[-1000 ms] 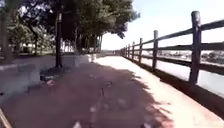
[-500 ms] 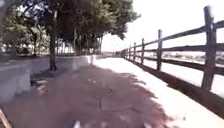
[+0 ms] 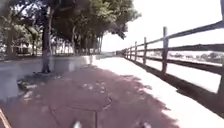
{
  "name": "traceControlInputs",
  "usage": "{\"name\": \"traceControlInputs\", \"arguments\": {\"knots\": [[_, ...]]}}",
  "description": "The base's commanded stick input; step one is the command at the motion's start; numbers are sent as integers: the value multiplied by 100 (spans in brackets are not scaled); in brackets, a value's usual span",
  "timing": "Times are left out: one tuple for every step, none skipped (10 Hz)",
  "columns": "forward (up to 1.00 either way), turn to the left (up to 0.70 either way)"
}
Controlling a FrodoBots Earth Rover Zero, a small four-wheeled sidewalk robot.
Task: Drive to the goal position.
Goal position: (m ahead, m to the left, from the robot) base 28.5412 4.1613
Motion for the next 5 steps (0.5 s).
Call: {"name": "traceControlInputs", "arguments": {"knots": [[70,0],[70,0],[70,0],[70,0],[70,0]]}}
